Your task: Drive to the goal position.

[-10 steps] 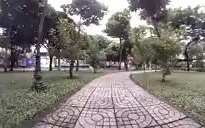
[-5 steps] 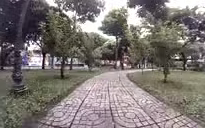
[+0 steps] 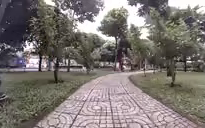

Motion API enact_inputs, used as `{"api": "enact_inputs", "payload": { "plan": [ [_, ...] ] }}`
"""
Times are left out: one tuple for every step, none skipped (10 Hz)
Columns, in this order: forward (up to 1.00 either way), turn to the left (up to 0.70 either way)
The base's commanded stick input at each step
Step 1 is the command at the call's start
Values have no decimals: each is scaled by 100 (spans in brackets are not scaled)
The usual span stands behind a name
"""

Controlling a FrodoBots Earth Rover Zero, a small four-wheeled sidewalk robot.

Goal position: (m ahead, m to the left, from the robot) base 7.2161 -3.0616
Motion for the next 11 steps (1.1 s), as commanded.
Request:
{"api": "enact_inputs", "payload": {
  "plan": [
    [100,0],
    [100,0],
    [100,0],
    [100,0],
    [100,0],
    [100,0],
    [100,0],
    [100,0],
    [100,0],
    [100,0],
    [100,0]
  ]
}}
